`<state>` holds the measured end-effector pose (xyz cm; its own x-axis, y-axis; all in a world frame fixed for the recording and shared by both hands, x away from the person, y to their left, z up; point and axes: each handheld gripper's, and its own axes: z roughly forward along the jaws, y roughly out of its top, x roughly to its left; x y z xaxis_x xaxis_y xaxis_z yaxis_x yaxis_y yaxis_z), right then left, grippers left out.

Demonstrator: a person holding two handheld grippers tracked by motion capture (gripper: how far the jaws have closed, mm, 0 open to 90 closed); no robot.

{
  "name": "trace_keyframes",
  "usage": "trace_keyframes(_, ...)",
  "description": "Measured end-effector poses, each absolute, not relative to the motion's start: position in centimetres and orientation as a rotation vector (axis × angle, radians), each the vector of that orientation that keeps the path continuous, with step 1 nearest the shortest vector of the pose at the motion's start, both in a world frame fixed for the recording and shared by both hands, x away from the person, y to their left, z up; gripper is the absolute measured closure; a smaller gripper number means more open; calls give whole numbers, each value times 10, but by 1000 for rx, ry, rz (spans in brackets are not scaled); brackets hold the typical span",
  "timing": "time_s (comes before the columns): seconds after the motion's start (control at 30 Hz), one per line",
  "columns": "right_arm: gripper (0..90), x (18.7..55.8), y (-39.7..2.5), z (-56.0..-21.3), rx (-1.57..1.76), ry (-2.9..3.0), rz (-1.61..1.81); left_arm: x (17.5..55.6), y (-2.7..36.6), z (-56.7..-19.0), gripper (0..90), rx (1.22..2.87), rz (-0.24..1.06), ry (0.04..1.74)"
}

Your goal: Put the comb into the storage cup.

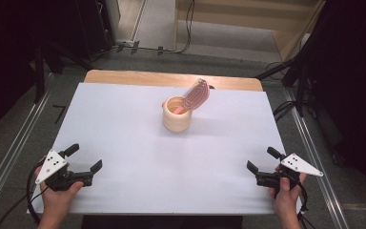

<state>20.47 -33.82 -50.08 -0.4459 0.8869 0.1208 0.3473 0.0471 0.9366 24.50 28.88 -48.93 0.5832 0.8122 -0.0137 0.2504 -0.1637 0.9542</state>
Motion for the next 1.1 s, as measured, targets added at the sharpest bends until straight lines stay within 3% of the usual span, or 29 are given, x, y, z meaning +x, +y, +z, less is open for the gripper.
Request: trace_keyframes(1.1, 0, 197, -359, -515, 1270, 1790, 1394, 245, 290, -490, 0, 1709, 626, 872)
